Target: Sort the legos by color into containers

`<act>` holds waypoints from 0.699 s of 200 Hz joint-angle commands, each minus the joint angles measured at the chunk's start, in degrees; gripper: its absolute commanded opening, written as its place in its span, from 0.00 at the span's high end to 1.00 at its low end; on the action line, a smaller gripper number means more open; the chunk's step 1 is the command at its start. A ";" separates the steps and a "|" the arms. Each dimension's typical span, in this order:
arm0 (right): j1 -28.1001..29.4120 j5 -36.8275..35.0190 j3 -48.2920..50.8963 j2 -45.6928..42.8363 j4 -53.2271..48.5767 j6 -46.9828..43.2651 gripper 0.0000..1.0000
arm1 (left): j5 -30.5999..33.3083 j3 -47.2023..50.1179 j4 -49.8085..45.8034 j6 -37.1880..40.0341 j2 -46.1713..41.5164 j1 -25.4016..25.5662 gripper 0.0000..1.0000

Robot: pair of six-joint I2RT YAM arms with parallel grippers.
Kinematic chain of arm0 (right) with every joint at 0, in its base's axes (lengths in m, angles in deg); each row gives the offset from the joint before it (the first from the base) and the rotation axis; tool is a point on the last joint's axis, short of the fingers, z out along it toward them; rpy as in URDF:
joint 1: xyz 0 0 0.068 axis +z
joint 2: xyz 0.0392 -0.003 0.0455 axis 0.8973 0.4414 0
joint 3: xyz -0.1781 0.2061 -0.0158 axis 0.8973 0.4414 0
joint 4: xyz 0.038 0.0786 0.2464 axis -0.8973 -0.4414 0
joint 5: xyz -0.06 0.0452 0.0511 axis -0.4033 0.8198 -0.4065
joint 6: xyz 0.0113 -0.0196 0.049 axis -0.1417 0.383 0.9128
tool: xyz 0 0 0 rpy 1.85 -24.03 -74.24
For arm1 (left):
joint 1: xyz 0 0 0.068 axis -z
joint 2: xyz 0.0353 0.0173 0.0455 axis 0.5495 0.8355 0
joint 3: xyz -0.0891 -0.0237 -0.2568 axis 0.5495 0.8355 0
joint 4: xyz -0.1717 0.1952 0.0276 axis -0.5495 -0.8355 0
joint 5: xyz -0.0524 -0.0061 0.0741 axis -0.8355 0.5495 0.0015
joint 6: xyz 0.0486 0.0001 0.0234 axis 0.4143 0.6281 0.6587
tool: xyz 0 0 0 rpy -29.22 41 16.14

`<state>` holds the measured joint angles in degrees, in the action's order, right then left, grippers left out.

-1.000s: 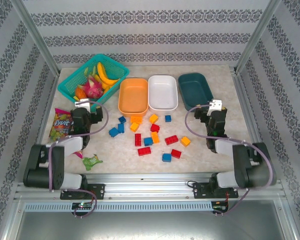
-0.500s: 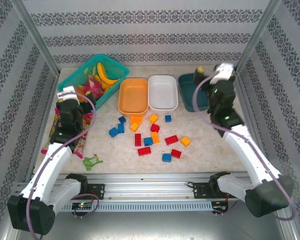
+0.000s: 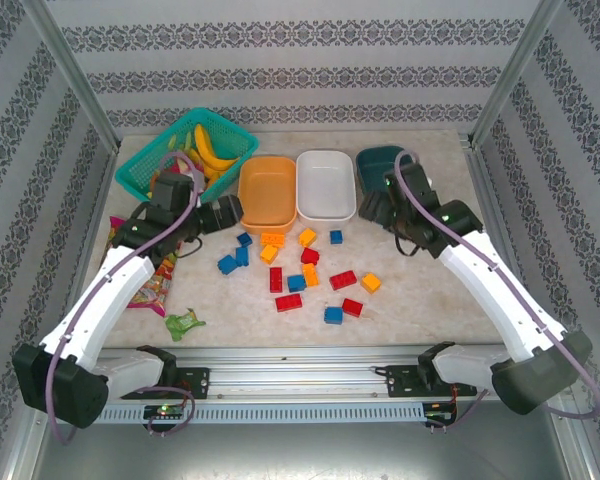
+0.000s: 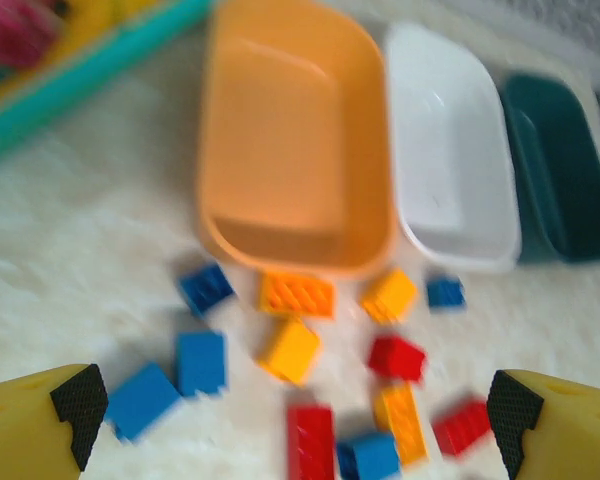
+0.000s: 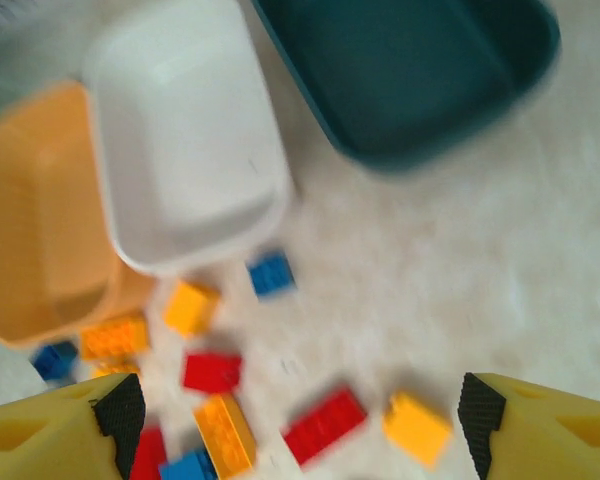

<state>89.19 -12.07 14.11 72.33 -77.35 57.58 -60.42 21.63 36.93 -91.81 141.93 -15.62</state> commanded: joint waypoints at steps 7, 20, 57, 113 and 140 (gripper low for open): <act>0.10 7.62 7.54 -0.06 -6.61 11.91 0.15 | -8.63 3.31 -2.09 2.13 -4.07 5.75 0.00; -0.27 9.99 10.72 1.21 -4.34 13.84 0.13 | -9.95 5.48 -0.28 2.11 -4.55 9.27 0.00; -1.34 15.39 19.78 5.60 5.40 17.52 0.11 | -11.88 8.53 4.78 0.90 -2.60 16.70 0.00; -7.29 19.03 23.17 12.67 12.41 16.40 0.16 | -9.94 6.63 7.06 1.06 2.20 21.12 0.00; -8.06 21.78 23.10 16.07 15.61 15.69 0.24 | -9.30 5.89 8.22 0.42 3.77 21.74 0.00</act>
<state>81.50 6.33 36.77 85.91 -65.67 73.05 -70.69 29.78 42.22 -91.04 144.81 4.95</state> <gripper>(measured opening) 0.786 0.999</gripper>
